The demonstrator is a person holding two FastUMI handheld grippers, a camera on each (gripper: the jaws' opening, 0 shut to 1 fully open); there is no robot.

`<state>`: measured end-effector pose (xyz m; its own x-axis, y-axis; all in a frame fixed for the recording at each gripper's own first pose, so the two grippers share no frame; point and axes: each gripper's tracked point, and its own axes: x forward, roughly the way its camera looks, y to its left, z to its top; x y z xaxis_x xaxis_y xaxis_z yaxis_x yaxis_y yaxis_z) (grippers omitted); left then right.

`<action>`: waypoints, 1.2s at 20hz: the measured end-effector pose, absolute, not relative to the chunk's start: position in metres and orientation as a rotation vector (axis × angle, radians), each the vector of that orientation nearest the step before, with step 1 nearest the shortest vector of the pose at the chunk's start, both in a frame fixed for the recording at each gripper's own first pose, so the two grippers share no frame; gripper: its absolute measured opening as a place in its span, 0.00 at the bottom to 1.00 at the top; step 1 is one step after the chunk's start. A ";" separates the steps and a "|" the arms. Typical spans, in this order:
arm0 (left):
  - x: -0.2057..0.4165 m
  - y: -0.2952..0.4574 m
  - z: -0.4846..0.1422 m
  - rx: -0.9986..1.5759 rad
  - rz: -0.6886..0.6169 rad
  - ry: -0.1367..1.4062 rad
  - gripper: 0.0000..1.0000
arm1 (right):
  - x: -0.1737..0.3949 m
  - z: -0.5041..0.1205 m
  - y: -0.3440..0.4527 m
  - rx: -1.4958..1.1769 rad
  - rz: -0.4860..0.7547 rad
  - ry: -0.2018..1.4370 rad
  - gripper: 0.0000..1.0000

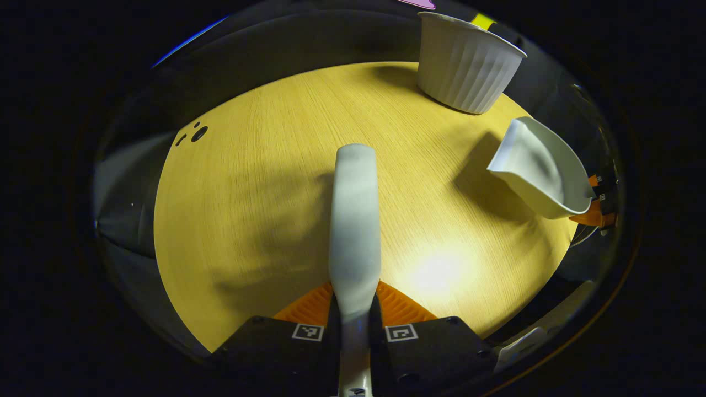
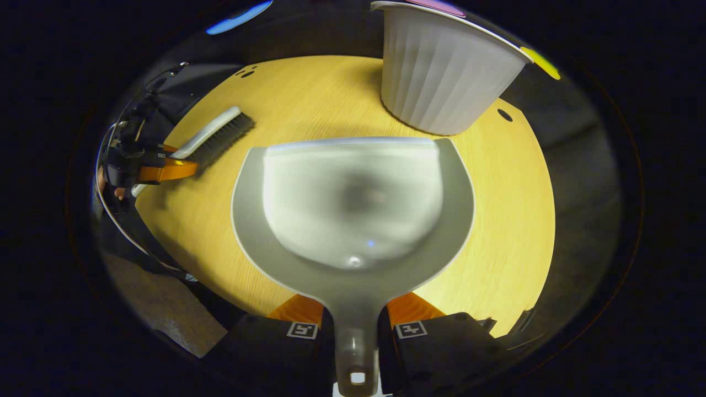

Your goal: Pick up the small broom and dustpan from the desktop, sweep the trash into the dustpan with the broom, and then empty the trash into the garbage bin.

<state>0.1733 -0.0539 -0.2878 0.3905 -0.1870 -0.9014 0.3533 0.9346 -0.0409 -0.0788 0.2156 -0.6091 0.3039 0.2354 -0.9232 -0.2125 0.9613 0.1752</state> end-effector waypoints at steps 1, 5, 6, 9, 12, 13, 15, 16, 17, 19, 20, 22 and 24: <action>0.174 -0.054 -0.287 0.171 -0.344 1.115 0.26 | -0.077 -0.616 0.219 0.016 0.295 1.231 0.36; 0.175 -0.054 -0.289 0.183 -0.346 1.114 0.27 | -0.069 -0.626 0.228 0.021 0.302 1.239 0.36; 0.176 -0.053 -0.290 0.192 -0.345 1.112 0.27 | -0.069 -0.628 0.230 0.025 0.301 1.245 0.36; 0.177 -0.054 -0.290 0.213 -0.351 1.100 0.28 | -0.064 -0.634 0.231 0.014 0.284 1.251 0.37; 0.184 -0.052 -0.293 0.230 -0.361 1.091 0.32 | -0.060 -0.635 0.236 0.046 0.285 1.239 0.44; 0.186 -0.048 -0.293 0.238 -0.359 1.087 0.31 | -0.059 -0.634 0.237 0.055 0.281 1.238 0.42; 0.188 -0.048 -0.290 0.255 -0.355 1.076 0.28 | -0.060 -0.632 0.237 0.068 0.279 1.236 0.42; 0.187 -0.049 -0.288 0.261 -0.355 1.068 0.28 | -0.059 -0.629 0.237 0.077 0.278 1.226 0.46; 0.186 -0.049 -0.285 0.269 -0.353 1.056 0.28 | -0.059 -0.624 0.238 0.080 0.279 1.214 0.42; 0.184 -0.050 -0.277 0.276 -0.354 1.034 0.32 | -0.062 -0.611 0.235 0.078 0.285 1.188 0.42; 0.181 -0.050 -0.271 0.274 -0.355 1.021 0.32 | -0.061 -0.602 0.233 0.080 0.289 1.163 0.42; 0.177 -0.051 -0.255 0.253 -0.348 0.988 0.32 | -0.059 -0.575 0.232 0.094 0.294 1.100 0.41; 0.175 -0.052 -0.233 0.214 -0.330 0.937 0.31 | -0.049 -0.540 0.230 0.115 0.293 1.016 0.45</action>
